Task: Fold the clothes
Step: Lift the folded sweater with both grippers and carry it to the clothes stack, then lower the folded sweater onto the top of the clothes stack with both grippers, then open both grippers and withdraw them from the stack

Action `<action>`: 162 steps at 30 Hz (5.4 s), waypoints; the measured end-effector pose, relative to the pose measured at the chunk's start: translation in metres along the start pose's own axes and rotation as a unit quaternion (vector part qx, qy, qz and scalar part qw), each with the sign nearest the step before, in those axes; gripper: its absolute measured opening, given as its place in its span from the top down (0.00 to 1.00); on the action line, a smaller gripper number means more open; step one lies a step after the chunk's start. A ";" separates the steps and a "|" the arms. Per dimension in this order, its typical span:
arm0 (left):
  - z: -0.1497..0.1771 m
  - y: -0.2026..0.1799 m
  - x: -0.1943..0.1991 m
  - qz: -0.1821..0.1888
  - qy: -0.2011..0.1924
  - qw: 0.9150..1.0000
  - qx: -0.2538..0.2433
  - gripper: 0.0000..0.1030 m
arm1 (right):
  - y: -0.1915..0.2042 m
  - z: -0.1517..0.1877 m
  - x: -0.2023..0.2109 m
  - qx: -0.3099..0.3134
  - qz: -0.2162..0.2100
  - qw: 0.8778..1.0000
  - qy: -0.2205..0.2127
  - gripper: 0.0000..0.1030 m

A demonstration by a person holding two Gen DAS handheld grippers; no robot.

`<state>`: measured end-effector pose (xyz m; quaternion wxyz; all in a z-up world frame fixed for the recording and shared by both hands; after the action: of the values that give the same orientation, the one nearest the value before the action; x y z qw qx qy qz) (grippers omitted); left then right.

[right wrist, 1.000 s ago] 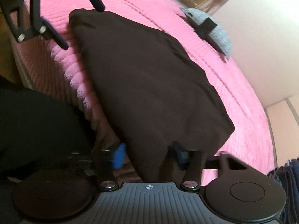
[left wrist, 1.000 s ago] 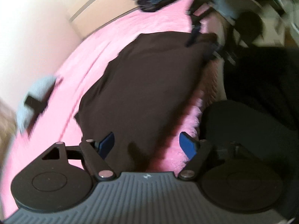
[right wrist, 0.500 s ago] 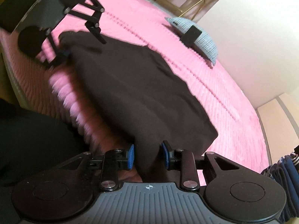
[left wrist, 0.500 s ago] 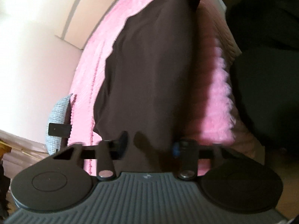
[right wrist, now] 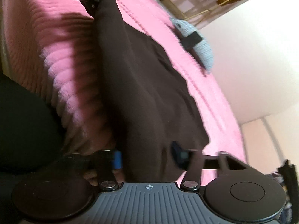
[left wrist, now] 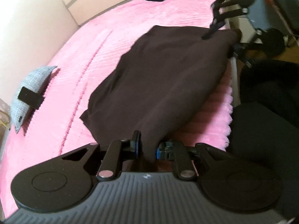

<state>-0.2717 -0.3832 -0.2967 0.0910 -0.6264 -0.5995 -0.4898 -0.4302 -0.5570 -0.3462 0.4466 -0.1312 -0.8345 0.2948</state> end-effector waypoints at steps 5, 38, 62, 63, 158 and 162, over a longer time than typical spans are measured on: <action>-0.002 0.004 -0.007 0.043 0.020 0.999 0.006 0.88 | -0.015 0.010 -0.010 -0.018 -0.085 0.996 -0.019 0.79; -0.601 0.175 0.074 0.052 -0.205 0.971 -0.108 0.90 | -0.536 0.062 0.273 -0.137 0.080 0.985 0.066 0.81; -0.834 0.017 -0.226 -0.001 -0.119 0.972 -0.202 0.82 | -0.710 0.391 0.128 -0.152 0.038 0.980 0.126 0.80; -0.832 0.018 -0.225 -0.001 -0.119 0.972 -0.200 0.82 | -0.708 0.390 0.132 -0.156 0.037 0.979 0.125 0.80; -0.646 0.031 -0.037 0.111 -0.064 0.967 0.222 0.04 | -0.484 0.283 0.289 -0.643 0.120 0.752 0.079 0.10; -0.629 0.029 -0.017 0.116 -0.048 0.956 0.264 0.02 | -0.460 0.269 0.299 -0.649 0.117 0.746 0.092 0.10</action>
<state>-0.5611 -0.8429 0.0220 0.2805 -0.6683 -0.6341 -0.2694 -0.8008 -0.8776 0.0185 0.2903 -0.5122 -0.7578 -0.2812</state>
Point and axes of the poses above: each gripper's, at about its wrist camera, not at the fingertips, and x roughly against the way its jaws point, y to its left, z to its underside, the point moved 9 cm from there along -x, roughly the way its jaws point, and after that the axes turned 6 degrees about -z, right-handed, at the moved point
